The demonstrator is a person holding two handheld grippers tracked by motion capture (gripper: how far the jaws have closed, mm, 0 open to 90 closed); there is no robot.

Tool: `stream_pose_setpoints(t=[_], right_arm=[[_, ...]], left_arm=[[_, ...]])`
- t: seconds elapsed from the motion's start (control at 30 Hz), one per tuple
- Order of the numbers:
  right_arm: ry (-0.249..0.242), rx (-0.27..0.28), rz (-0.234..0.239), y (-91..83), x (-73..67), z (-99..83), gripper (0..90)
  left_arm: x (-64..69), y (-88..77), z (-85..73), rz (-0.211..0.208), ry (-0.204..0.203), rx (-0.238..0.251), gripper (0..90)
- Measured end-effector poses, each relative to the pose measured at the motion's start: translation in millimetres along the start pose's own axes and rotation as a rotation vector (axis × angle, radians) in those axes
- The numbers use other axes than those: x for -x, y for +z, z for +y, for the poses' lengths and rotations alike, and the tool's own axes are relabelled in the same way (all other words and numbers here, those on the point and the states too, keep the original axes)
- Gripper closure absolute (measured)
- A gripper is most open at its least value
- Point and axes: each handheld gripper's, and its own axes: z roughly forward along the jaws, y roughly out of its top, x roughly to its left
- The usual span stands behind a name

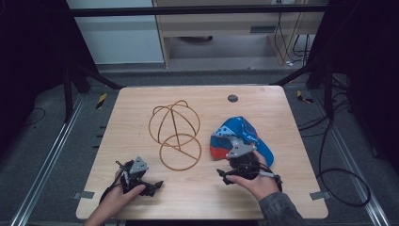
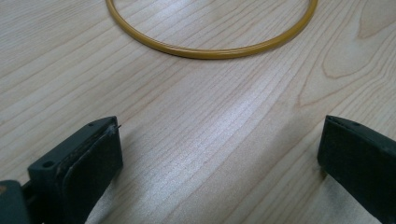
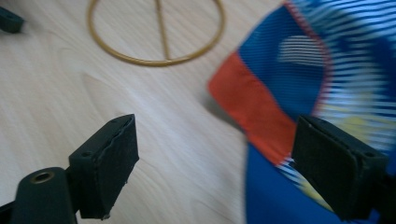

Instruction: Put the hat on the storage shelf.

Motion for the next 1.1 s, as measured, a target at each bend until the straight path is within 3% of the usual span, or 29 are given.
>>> stream_pose_setpoints(t=[0.1, 0.13, 0.2, 0.27, 0.33, 0.43, 0.5, 0.53, 0.67, 0.8, 1.1], right_arm=[[-0.001, -0.035, -0.019, -8.5, 9.2, 4.4, 18.1], [0.003, -0.062, -0.037, -19.6, 23.0, 8.6, 19.7], [0.001, -0.074, -0.042, -23.6, 27.8, 9.8, 20.8], [0.012, -0.114, -0.064, -37.7, 46.2, 13.8, 23.8], [0.016, -0.124, -0.063, -39.7, 49.9, 14.9, 24.5], [0.032, -0.185, -0.074, -45.0, 69.6, 18.9, 30.4], [0.039, -0.193, -0.068, -45.2, 74.5, 19.6, 31.2], [0.065, -0.215, -0.062, -45.2, 84.1, 21.9, 32.7], [0.101, -0.237, -0.043, -41.4, 97.3, 28.9, 34.8], [0.104, -0.246, -0.048, -37.3, 107.4, 39.8, 39.1], [0.123, -0.237, -0.020, -31.1, 116.8, 55.6, 44.0]], left_arm=[[-0.1, 0.1, 0.0, -0.001, 0.000, 0.000, 0.0], [-0.2, 0.1, 0.1, -0.002, 0.001, 0.001, 0.0], [-0.2, 0.0, 0.1, -0.002, 0.001, -0.001, 0.0], [-0.1, 0.0, 0.1, -0.001, 0.001, -0.001, 0.0], [-0.2, 0.0, 0.1, -0.002, 0.001, -0.001, 0.0], [-0.3, 0.0, 0.1, -0.002, 0.002, -0.001, 0.0], [-0.2, 0.1, 0.2, -0.002, 0.001, -0.001, 0.0], [-0.2, 0.1, 0.2, -0.001, 0.001, -0.001, 0.0], [0.0, 0.1, 0.5, 0.000, -0.001, -0.003, 0.0], [-0.1, 0.1, 0.3, -0.001, -0.001, -0.002, 0.0], [-0.4, 0.2, 0.4, -0.002, 0.002, -0.001, 0.0]])
